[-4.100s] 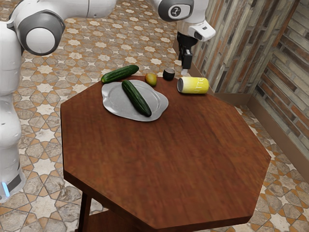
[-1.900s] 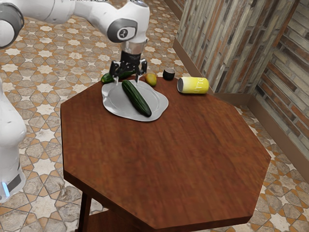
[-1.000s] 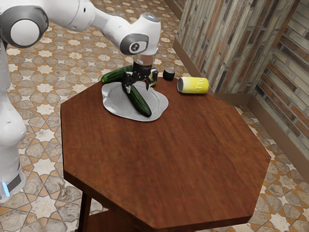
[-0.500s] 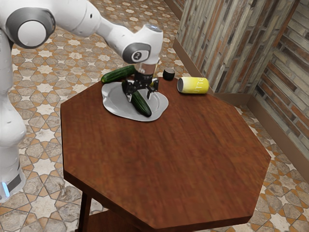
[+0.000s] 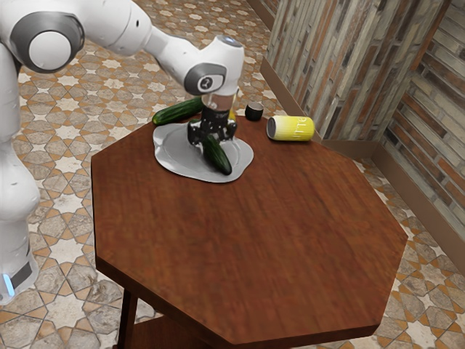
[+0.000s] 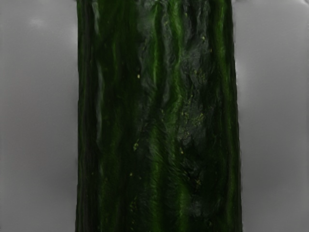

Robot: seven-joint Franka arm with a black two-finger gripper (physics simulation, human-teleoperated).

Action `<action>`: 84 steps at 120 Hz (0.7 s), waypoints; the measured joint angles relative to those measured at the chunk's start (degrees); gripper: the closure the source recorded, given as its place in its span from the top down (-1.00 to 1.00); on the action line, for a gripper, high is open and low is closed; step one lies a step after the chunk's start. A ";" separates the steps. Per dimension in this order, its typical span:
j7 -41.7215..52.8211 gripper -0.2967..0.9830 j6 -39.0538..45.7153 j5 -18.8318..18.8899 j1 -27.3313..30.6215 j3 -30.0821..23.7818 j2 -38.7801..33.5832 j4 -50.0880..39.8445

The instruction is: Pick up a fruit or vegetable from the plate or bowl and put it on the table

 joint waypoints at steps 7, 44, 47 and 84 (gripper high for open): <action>0.14 -0.14 -0.03 0.00 0.33 -0.07 -0.62 0.03; 0.73 -0.15 -1.44 0.10 0.71 -1.77 -4.36 2.21; 0.77 -0.15 -1.96 0.15 0.02 -1.96 -4.39 3.24; 1.46 -0.15 -10.38 2.27 -0.33 -10.06 1.82 19.31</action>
